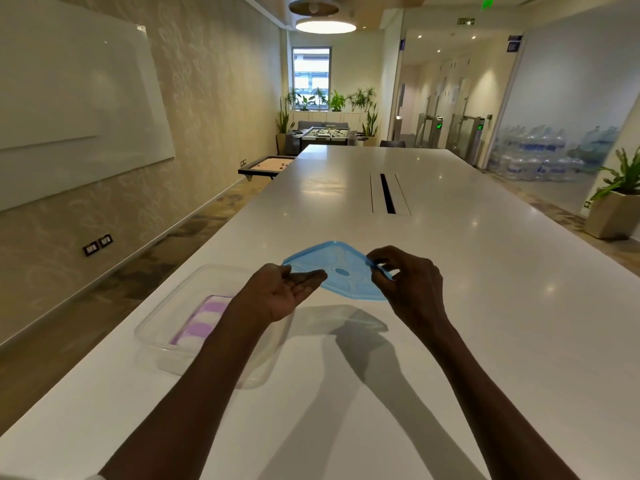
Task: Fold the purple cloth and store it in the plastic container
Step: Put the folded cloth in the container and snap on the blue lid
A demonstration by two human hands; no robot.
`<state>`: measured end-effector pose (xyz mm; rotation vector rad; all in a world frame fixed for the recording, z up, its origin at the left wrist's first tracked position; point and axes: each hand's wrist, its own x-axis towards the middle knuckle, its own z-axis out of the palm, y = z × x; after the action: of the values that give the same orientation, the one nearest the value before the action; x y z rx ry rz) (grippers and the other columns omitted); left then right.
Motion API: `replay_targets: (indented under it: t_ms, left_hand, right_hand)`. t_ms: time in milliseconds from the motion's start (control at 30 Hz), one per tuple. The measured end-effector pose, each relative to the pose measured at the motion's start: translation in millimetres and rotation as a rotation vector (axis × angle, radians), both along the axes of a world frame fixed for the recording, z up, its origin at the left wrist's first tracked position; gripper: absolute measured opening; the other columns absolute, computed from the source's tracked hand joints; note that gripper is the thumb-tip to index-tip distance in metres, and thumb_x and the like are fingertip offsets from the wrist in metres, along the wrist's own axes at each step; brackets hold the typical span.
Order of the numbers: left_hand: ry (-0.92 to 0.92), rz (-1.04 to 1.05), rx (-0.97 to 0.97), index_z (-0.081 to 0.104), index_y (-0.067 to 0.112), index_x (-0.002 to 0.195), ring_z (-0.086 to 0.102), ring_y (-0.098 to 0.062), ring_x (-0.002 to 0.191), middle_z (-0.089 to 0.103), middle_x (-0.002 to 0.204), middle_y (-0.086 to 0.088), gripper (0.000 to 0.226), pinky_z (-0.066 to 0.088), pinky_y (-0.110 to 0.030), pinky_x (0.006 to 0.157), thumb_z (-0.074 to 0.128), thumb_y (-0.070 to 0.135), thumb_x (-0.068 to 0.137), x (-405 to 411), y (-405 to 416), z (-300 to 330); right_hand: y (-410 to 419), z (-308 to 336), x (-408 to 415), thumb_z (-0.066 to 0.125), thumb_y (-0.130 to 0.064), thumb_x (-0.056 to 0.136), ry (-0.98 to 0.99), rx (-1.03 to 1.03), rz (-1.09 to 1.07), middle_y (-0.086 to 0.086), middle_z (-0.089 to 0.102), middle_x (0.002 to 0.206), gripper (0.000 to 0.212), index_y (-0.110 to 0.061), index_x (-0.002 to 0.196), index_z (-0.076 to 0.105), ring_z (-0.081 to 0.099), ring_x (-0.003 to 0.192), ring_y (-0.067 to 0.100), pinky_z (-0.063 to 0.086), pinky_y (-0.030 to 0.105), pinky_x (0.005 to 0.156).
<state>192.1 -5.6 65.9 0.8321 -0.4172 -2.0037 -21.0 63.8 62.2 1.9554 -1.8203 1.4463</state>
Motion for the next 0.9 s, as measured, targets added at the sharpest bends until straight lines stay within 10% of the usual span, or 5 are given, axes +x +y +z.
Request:
replay_targets:
  t_ms: [200, 433, 633, 800, 900]
  left_hand:
    - [0.266, -0.017, 0.151, 0.040, -0.027, 0.117, 0.061, -0.041, 0.111, 0.056, 0.121, -0.040, 0.045, 0.046, -0.041, 0.105, 0.029, 0.014, 0.102, 9, -2, -8]
    - [-0.070, -0.035, -0.003, 0.056, -0.003, 0.096, 0.062, -0.024, 0.082, 0.061, 0.099, -0.018, 0.008, 0.059, -0.029, 0.062, 0.053, 0.004, 0.094, 18, -1, -12]
    - [-0.099, -0.094, -0.162, 0.052, -0.012, 0.122, 0.075, -0.028, 0.082, 0.073, 0.104, -0.017, 0.030, 0.062, -0.036, 0.074, 0.041, 0.003, 0.098, 31, 5, -18]
    - [-0.078, -0.019, -0.193, 0.057, -0.007, 0.109, 0.074, -0.036, 0.081, 0.072, 0.105, -0.021, 0.019, 0.063, -0.039, 0.068, 0.045, 0.003, 0.098, 48, 6, -19]
    - [-0.098, 0.007, -0.209, 0.055, -0.003, 0.110, 0.074, -0.034, 0.080, 0.073, 0.104, -0.020, 0.019, 0.063, -0.039, 0.068, 0.043, 0.005, 0.099, 64, 7, -18]
  right_hand:
    - [2, -13, -7, 0.070, -0.015, 0.079, -0.049, -0.074, 0.045, -0.016, 0.075, 0.088, 0.023, -0.031, 0.094, 0.070, 0.069, 0.077, 0.008, 0.058, 0.041, 0.065]
    - [3, -24, -8, 0.082, -0.011, 0.076, -0.072, -0.092, 0.174, -0.016, 0.075, 0.096, 0.027, -0.028, 0.096, 0.075, 0.068, 0.085, 0.002, 0.056, 0.035, 0.078]
    - [0, -34, -1, 0.060, 0.016, 0.080, -0.211, 0.203, 0.211, 0.004, 0.066, 0.124, 0.039, -0.012, 0.102, 0.075, 0.063, 0.107, 0.010, 0.049, 0.011, 0.087]
    - [-15, -31, 23, 0.075, -0.024, 0.084, -0.599, 0.353, 0.095, 0.004, 0.073, 0.095, 0.033, -0.004, 0.110, 0.071, 0.069, 0.079, 0.013, 0.055, 0.029, 0.075]
    - [-19, -24, 42, 0.083, -0.013, 0.076, -0.960, 0.343, 0.193, 0.018, 0.073, 0.096, 0.049, -0.001, 0.118, 0.060, 0.074, 0.080, 0.025, 0.062, 0.034, 0.070]
